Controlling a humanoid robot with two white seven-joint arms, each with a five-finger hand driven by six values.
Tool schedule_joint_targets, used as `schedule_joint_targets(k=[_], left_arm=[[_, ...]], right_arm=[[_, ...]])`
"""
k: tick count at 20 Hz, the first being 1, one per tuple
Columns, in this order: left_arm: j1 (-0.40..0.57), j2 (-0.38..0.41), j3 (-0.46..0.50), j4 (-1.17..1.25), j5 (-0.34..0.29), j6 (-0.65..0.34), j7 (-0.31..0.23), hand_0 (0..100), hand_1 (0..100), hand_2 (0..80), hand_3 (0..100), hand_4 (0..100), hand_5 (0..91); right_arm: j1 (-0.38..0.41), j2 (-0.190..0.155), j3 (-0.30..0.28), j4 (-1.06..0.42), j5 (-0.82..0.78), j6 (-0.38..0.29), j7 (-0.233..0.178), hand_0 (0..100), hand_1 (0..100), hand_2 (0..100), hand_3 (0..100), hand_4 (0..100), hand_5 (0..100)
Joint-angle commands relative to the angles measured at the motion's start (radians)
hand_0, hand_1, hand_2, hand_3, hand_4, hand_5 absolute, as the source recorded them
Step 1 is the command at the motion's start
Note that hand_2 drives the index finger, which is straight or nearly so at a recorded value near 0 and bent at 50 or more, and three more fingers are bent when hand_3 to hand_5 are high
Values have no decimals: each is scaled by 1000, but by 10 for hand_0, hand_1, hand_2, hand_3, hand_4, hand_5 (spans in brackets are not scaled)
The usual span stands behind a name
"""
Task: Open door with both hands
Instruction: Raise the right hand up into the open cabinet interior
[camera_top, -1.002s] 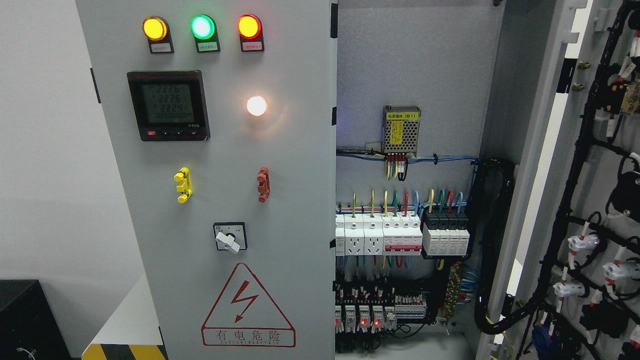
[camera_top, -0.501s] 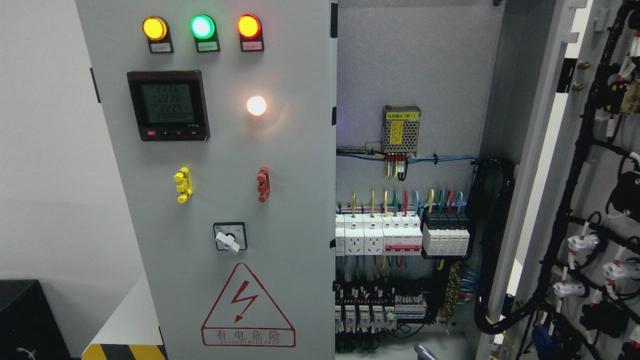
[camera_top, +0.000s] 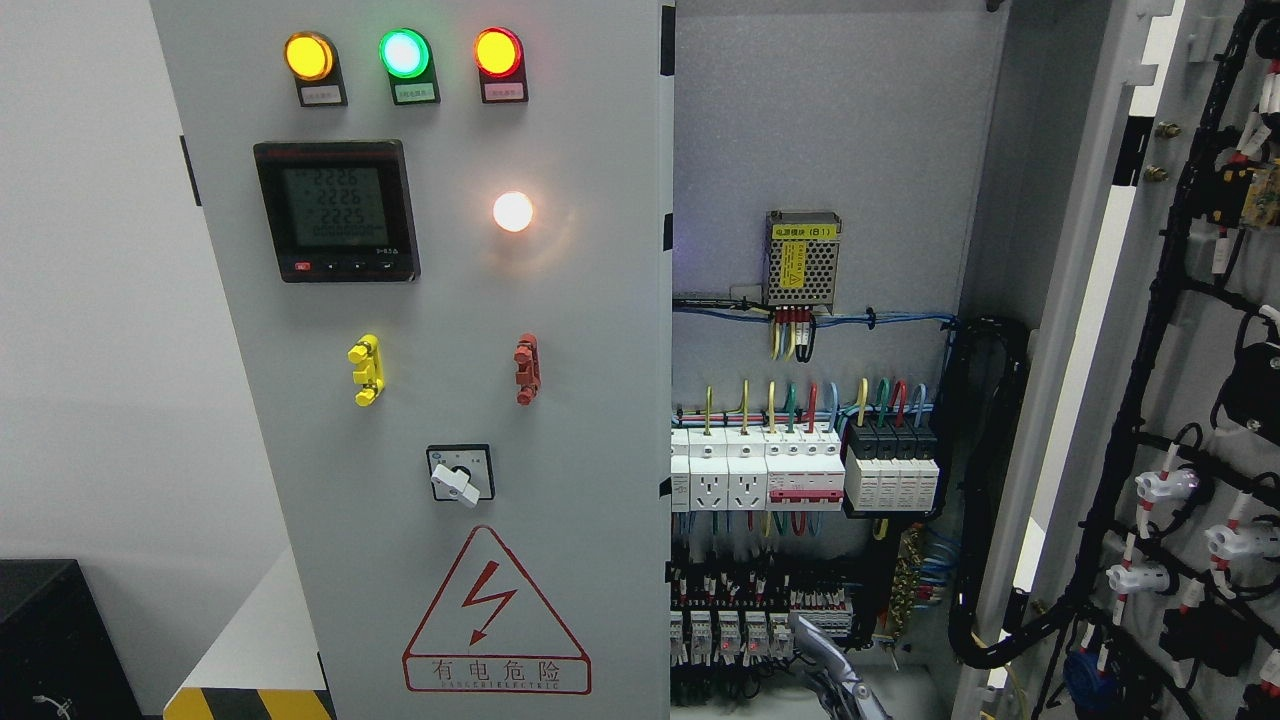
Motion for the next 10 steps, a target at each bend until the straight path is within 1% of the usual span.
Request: schedule_joint_targets(k=[1, 3, 5, 6, 8, 10], left_arm=[[-7, 32, -284, 10, 127, -4, 0, 120, 556, 0, 0, 0, 0], [-12, 34, -284, 8, 126, -2, 0, 120, 556, 0, 0, 0, 0], [-23, 34, -284, 8, 126, -2, 0, 120, 556, 0, 0, 0, 0], [-24, 34, -284, 5, 126, -2, 0, 120, 556, 0, 0, 0, 0], [-26, 35, -284, 5, 126, 1, 1, 120, 556, 0, 0, 0, 0], [-27, 34, -286, 5, 126, 6, 13, 120, 556, 0, 0, 0, 0]], right_arm=[[-114, -3, 31, 44, 5, 37, 2, 102, 129, 0, 0, 0, 0], [-144, 6, 31, 61, 3, 62, 4, 102, 129, 0, 0, 0, 0], [-196, 8, 30, 90, -5, 74, 4, 102, 129, 0, 0, 0, 0], [-229, 12, 28, 110, -40, 74, 2, 102, 128, 0, 0, 0, 0], [-289, 23, 27, 156, -167, 82, 2, 102, 128, 0, 0, 0, 0], [-326, 20, 28, 176, -256, 120, 2, 102, 128, 0, 0, 0, 0]])
